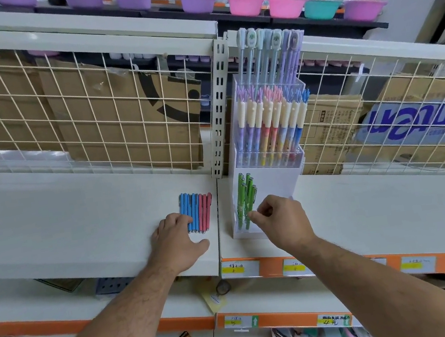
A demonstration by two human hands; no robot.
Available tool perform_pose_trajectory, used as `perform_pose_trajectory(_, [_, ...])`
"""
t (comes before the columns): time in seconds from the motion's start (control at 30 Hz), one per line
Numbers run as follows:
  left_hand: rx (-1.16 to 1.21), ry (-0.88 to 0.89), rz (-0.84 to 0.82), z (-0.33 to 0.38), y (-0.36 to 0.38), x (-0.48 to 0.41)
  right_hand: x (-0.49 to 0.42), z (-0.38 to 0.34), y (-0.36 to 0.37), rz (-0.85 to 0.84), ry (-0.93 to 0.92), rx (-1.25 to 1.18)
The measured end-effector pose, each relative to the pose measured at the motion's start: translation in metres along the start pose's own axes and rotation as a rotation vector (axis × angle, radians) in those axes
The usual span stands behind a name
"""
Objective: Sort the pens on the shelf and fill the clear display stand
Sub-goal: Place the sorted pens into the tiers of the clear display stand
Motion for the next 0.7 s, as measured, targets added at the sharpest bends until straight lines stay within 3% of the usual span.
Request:
perform_pose_trajectory(0.13, [0.037, -0.014, -0.029, 0.003, -0.002, 0.002, 0.015, -0.009, 0.004, 0.006, -0.047, 0.066])
perform_pose_trajectory(0.37, [0.252, -0.116, 0.026, -0.007, -0.023, 0.001, 0.044, -0.079, 0.044, -0.090, -0.356, 0.119])
perform_pose_trajectory(0.7, [0.198, -0.183, 0.019, -0.024, -0.045, -0.017, 0.017, -0.125, 0.080, -0.121, -0.307, 0.157])
Point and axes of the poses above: each hand's wrist, its own x-axis away from the middle knuckle, its own y-axis out of the palm, z = x × y, the point moved 10 cm from there along -x, towards the middle knuckle, and after that the axes turned 10 degrees about x, right-handed, at the moved point
